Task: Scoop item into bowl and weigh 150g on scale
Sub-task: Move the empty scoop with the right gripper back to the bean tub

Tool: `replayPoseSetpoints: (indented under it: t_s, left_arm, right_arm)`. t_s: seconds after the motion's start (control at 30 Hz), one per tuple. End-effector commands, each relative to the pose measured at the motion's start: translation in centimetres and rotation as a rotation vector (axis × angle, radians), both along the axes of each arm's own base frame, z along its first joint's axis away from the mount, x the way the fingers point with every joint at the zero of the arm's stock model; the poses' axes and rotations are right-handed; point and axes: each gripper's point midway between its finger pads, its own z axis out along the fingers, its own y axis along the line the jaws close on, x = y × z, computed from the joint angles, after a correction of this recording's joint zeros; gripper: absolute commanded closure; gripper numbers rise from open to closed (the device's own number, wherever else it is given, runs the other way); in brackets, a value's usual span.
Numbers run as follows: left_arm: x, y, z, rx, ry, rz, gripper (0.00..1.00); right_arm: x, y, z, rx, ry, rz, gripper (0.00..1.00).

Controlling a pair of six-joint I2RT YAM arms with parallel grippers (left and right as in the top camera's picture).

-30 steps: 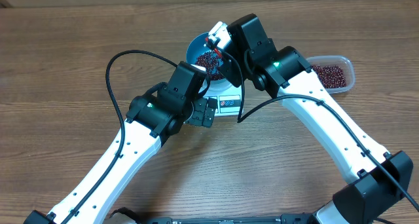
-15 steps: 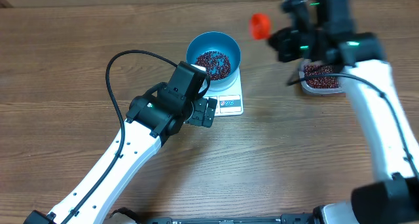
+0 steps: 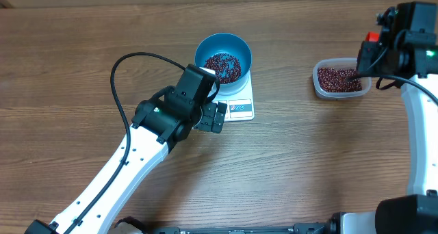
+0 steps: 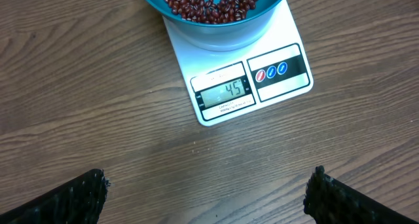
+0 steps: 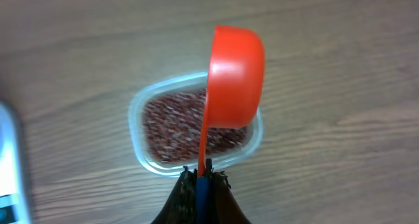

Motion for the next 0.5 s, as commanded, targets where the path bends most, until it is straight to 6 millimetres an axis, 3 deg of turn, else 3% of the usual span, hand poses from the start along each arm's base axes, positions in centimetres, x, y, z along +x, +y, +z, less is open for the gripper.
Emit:
replayPoseSetpoints:
  t_s: [0.0, 0.17, 0.47]
  left_arm:
    - [-0.2, 0.1, 0.0, 0.006, -0.002, -0.014, 0.0]
    - [-0.1, 0.1, 0.0, 0.005, -0.003, -0.014, 0.0]
    - [-0.1, 0.1, 0.0, 0.005, -0.003, -0.014, 0.0]
  right_arm:
    - [-0.5, -1.4, -3.2, -0.091, 0.097, -0.028, 0.96]
    - [-0.5, -1.3, -7.0, -0.097, 0.196, 0.012, 0.96]
    - [0.4, 0.4, -10.6, -0.137, 0.293, 0.109, 0.96]
